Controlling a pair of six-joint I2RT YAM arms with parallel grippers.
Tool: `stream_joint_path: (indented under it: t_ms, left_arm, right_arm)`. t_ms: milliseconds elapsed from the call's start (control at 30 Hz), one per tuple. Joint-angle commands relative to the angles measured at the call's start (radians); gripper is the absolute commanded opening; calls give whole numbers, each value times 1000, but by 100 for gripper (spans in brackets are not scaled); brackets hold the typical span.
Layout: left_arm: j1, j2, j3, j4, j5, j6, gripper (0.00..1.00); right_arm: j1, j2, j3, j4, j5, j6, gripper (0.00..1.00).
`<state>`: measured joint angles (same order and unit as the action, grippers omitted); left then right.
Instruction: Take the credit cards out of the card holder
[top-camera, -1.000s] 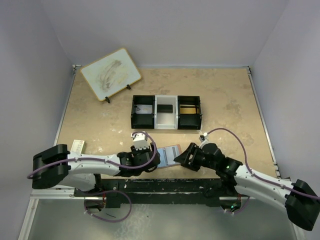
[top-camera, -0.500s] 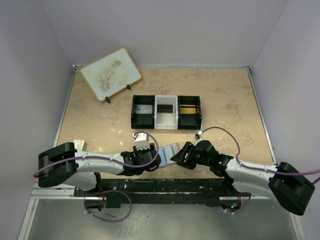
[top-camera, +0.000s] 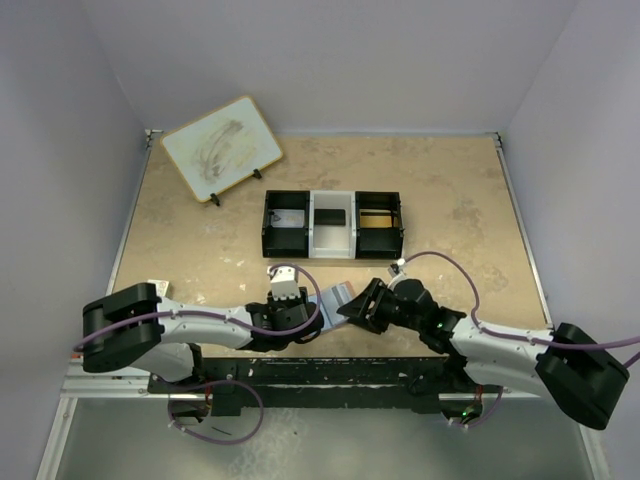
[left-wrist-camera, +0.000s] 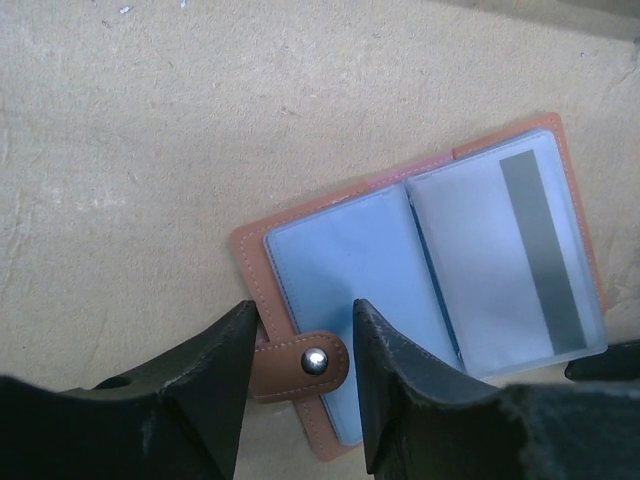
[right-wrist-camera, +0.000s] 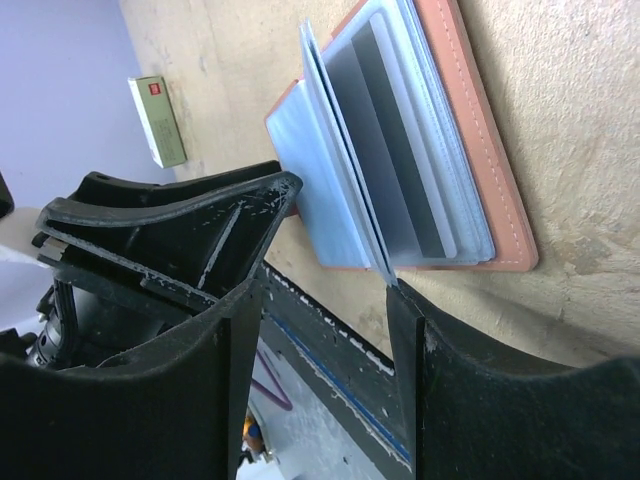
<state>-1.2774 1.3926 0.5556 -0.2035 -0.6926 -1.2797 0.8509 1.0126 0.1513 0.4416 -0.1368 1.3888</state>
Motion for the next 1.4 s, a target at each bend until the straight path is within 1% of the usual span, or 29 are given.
stream_joint_path:
  t_ms: [0, 67, 167, 333, 533, 733, 900, 1000, 1133, 1233, 1367]
  left_arm:
    - [0, 39, 15, -24, 19, 20, 39]
    - [0, 44, 17, -23, 21, 25, 36]
    - [0, 42, 15, -25, 19, 25, 34]
    - [0, 41, 14, -20, 16, 23, 32]
    - [-4, 24, 12, -37, -7, 9, 31]
    - [-15, -81, -40, -74, -78, -72, 30]
    - [-26, -202, -100, -124, -122, -163, 30]
    - [-29, -272, -114, -179, -146, -196, 31]
    - [-30, -331, -112, -206, -161, -188, 33]
    - [-29, -338, -93, -208, -162, -171, 35]
    - [-28, -318, -53, -213, -171, -128, 39]
  right_arm:
    - [3, 10, 45, 39, 8, 2, 56]
    - [2, 30, 58, 53, -1, -7, 56]
    - [3, 54, 88, 73, 8, -77, 56]
    - [4, 97, 131, 122, -44, -215, 53]
    - [3, 174, 223, 90, -108, -358, 52]
    - [4, 309, 310, 91, -221, -457, 52]
    - [4, 341, 344, 91, -252, -489, 52]
    - [3, 335, 379, 9, -245, -527, 52]
    - [2, 340, 438, -78, -216, -584, 51]
    - [2, 359, 472, -118, -200, -604, 51]
    - [1, 406, 544, -244, -100, -656, 52]
